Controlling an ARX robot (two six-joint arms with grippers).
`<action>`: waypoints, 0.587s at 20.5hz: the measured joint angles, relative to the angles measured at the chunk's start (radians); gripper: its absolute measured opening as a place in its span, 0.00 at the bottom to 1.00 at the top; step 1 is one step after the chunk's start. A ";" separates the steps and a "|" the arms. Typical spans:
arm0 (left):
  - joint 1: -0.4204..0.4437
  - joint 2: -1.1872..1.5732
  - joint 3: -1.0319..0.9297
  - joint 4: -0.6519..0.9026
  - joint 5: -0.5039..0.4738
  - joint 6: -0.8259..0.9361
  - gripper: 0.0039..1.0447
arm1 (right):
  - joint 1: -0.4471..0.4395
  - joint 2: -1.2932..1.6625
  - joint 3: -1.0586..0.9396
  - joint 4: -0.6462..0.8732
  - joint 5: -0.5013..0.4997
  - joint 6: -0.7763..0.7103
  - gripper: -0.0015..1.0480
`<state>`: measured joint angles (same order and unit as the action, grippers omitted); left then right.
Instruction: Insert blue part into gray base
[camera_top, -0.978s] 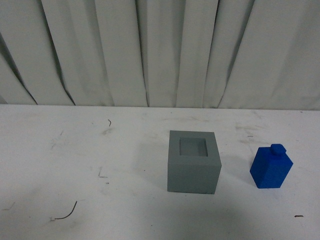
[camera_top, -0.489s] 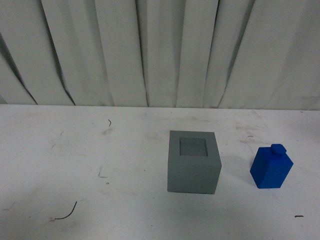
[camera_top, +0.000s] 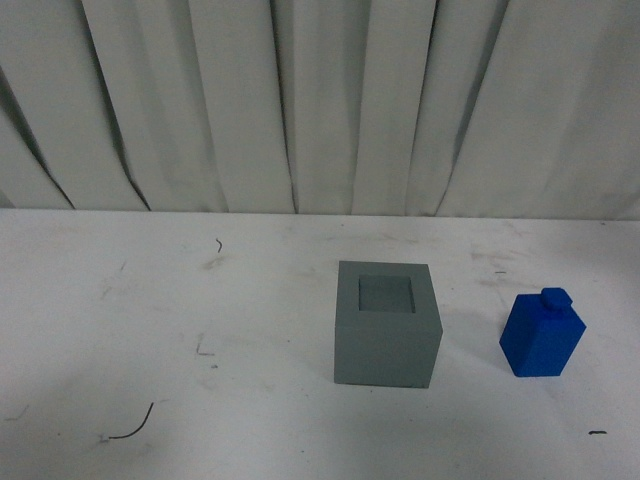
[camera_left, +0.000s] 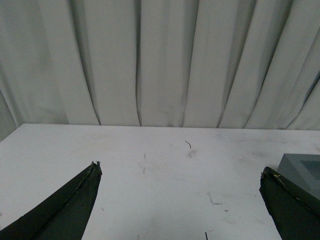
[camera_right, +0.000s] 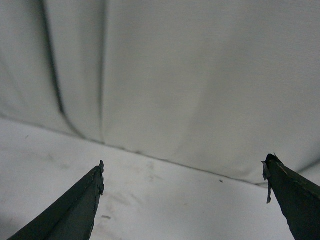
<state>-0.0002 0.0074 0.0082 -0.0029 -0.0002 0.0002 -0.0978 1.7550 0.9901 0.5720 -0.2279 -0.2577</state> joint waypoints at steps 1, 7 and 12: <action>0.000 0.000 0.000 0.000 0.000 0.000 0.94 | 0.020 0.006 0.016 -0.057 -0.047 -0.101 0.94; 0.000 0.000 0.000 0.000 0.000 0.000 0.94 | 0.059 0.060 0.171 -0.576 -0.249 -0.805 0.94; 0.000 0.000 0.000 0.000 0.000 0.000 0.94 | 0.080 0.169 0.357 -1.030 -0.233 -1.204 0.94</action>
<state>-0.0002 0.0074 0.0082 -0.0029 -0.0002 -0.0002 -0.0181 1.9236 1.3472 -0.4576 -0.4614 -1.4620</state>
